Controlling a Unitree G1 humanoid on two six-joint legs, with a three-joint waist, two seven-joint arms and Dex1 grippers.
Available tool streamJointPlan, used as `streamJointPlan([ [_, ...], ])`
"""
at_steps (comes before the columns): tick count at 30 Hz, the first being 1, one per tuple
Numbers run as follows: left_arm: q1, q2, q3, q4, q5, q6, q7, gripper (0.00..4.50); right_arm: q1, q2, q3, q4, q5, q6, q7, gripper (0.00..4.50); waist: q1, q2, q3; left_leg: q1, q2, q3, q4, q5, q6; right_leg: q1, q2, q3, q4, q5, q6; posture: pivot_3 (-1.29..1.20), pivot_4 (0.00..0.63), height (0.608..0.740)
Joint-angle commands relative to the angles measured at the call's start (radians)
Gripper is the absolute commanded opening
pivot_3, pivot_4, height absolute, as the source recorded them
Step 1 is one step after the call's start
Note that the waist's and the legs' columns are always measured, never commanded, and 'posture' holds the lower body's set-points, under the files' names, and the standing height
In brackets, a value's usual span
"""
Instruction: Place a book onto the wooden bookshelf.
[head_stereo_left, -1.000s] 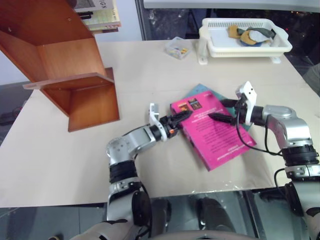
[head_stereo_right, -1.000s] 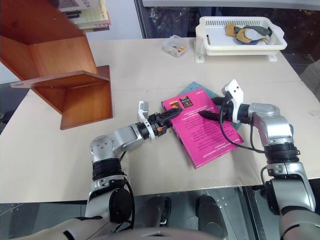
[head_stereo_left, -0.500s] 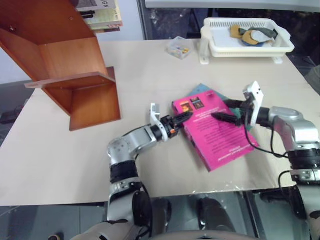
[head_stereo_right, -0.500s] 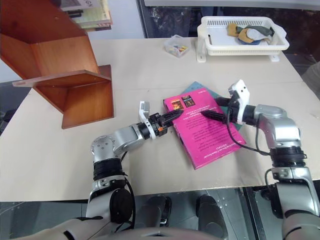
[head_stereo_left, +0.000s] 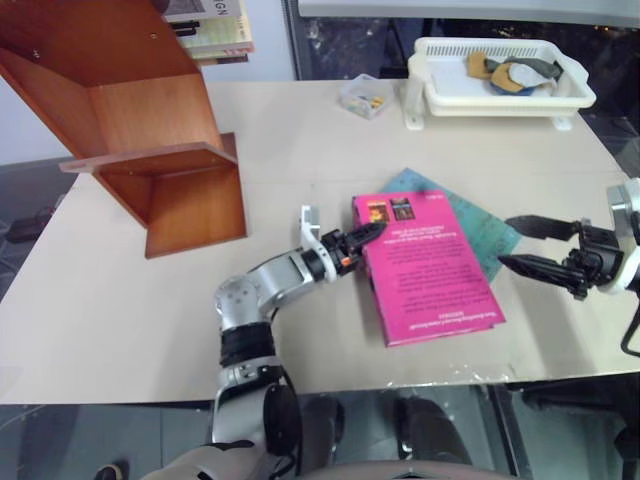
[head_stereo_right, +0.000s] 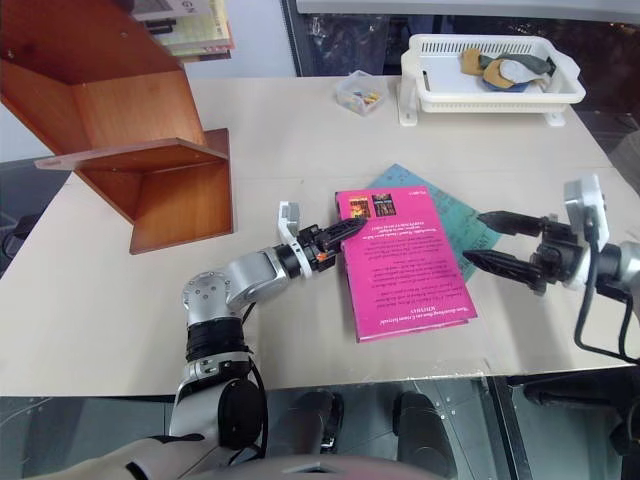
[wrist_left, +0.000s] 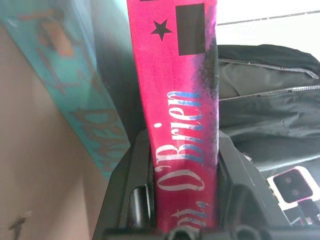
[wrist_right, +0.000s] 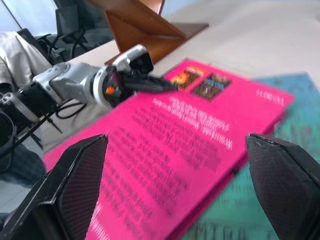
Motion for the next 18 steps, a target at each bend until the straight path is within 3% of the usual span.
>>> streamJointPlan([
  [1, -0.009, 0.005, -0.013, -0.004, -0.016, -0.015, -0.024, 1.26, 0.016, -0.03, -0.059, -0.063, 0.054, -0.001, 0.001, 4.5, -0.001, 0.0, 0.0, 0.0, 0.0, 0.001, 0.0, 0.0, 0.0, 0.0, 0.0, 0.001, 0.0, 0.0, 0.0, 0.0, 0.15, 0.74],
  [18, -0.031, 0.043, -0.05, -0.072, 0.012, -0.109, -0.08, 1.26, 0.155, -0.111, -0.07, -0.176, 0.206, 0.081, 0.084, 4.5, 0.001, -0.001, 0.0, 0.0, 0.0, 0.0, 0.0, 0.0, 0.0, 0.0, 0.001, 0.0, 0.0, 0.0, 0.0, 0.0, 0.15, 0.74],
])
